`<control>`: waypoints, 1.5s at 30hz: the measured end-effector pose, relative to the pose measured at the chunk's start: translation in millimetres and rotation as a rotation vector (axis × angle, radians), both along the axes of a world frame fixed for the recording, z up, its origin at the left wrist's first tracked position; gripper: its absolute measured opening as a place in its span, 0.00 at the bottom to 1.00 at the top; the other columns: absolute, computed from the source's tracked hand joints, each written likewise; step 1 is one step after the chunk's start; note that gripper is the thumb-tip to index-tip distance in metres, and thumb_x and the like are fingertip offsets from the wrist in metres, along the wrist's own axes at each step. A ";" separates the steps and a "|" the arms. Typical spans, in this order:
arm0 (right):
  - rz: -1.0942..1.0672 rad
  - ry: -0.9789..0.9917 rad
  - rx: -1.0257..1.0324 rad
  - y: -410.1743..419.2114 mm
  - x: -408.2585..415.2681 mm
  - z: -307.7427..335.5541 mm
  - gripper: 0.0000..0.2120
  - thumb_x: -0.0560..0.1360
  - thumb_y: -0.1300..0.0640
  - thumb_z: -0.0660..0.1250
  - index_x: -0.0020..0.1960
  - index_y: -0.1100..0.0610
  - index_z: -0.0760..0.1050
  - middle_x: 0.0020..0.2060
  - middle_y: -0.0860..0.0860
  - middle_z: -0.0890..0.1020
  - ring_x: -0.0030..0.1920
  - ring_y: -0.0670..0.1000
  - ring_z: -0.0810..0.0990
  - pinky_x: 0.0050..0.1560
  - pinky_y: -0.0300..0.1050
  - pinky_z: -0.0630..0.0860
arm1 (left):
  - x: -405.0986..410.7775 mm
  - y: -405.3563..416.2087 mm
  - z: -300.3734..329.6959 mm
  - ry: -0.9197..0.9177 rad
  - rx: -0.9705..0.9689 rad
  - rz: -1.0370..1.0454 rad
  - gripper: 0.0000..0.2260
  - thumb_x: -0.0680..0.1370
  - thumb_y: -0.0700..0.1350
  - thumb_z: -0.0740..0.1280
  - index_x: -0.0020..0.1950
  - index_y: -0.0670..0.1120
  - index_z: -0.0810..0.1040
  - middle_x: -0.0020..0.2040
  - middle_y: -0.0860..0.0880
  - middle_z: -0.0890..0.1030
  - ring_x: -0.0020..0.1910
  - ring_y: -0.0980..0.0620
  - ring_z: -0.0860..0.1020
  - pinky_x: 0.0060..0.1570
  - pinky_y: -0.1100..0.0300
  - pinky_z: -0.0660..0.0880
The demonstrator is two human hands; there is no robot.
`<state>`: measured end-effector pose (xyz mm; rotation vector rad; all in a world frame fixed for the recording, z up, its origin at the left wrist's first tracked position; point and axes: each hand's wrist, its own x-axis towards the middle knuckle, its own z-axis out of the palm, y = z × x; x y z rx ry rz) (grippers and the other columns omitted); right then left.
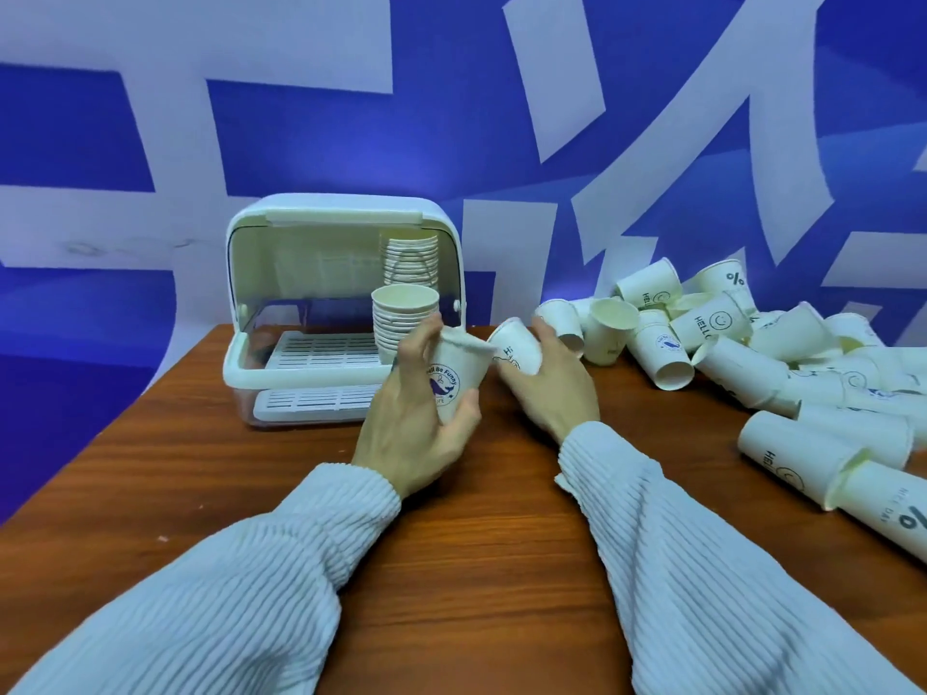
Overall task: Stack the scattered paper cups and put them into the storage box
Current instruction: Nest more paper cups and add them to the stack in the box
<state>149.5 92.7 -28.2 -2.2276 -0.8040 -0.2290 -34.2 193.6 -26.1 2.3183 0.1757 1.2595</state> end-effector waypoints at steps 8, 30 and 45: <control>0.189 0.102 0.780 17.9 -46.1 66.6 0.32 0.74 0.51 0.78 0.73 0.45 0.66 0.62 0.40 0.76 0.58 0.37 0.78 0.56 0.33 0.76 | -5.6 34.2 55.5 -0.473 -0.404 0.164 0.32 0.76 0.47 0.71 0.76 0.45 0.59 0.71 0.45 0.70 0.67 0.51 0.73 0.67 0.57 0.72; 0.378 0.081 0.232 80.4 -82.1 40.2 0.33 0.72 0.31 0.72 0.71 0.34 0.62 0.68 0.45 0.79 0.64 0.51 0.80 0.62 0.58 0.80 | -14.6 47.9 73.1 -0.549 -0.575 0.234 0.25 0.77 0.45 0.75 0.65 0.45 0.62 0.60 0.49 0.71 0.51 0.75 0.72 0.44 0.75 0.73; 0.359 0.076 0.228 85.6 -74.2 27.7 0.47 0.76 0.35 0.70 0.82 0.40 0.43 0.72 0.53 0.77 0.65 0.58 0.79 0.64 0.63 0.78 | 20.7 72.0 64.6 0.051 -0.200 0.304 0.23 0.79 0.66 0.58 0.59 0.51 0.79 0.58 0.50 0.81 0.56 0.49 0.79 0.56 0.53 0.72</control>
